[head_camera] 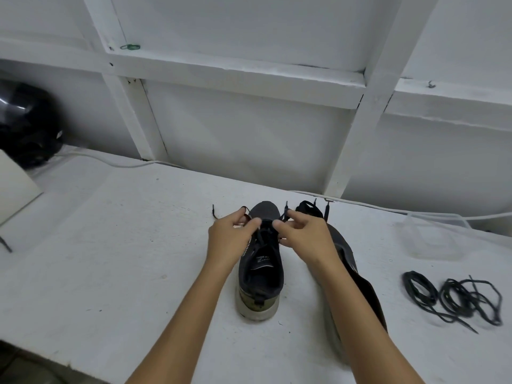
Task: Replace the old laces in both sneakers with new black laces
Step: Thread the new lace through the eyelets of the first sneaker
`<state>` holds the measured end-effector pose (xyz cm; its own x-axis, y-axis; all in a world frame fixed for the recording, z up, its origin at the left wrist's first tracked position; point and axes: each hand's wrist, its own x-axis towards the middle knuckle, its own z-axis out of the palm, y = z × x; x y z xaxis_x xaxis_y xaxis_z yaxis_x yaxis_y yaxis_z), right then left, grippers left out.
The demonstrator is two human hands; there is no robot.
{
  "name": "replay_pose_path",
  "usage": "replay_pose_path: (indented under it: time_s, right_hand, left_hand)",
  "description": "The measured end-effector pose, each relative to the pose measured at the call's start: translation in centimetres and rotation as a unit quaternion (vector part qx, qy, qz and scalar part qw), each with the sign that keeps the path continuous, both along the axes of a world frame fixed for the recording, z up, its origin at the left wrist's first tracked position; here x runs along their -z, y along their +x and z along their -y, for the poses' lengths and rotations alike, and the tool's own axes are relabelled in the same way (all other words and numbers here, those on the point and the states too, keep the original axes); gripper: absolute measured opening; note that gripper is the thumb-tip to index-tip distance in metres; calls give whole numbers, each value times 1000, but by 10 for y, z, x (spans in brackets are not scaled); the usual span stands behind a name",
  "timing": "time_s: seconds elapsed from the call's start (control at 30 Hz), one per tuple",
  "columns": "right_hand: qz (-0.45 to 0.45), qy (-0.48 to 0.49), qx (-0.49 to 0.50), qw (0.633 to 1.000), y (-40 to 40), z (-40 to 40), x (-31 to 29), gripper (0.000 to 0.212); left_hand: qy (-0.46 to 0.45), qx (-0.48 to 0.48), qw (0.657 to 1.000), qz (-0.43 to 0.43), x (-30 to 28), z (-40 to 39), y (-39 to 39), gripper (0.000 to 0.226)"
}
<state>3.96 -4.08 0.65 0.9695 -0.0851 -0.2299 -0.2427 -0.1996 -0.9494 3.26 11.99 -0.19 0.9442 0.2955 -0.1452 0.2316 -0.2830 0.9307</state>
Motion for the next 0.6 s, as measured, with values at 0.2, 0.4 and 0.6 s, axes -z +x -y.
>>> replay_pose_path:
  time_s: [0.2, 0.4, 0.6]
  right_hand:
    - [24, -7, -4, 1000, 0, -4, 6, 35]
    - [-29, 62, 14, 998, 2, -2, 10, 24]
    - [-33, 51, 8, 998, 0, 0, 15, 30]
  left_hand:
    - [47, 73, 995, 47, 3, 7, -6, 50]
    - [57, 128, 985, 98, 4, 1, -13, 22]
    - [95, 145, 972, 157, 5, 1, -12, 22]
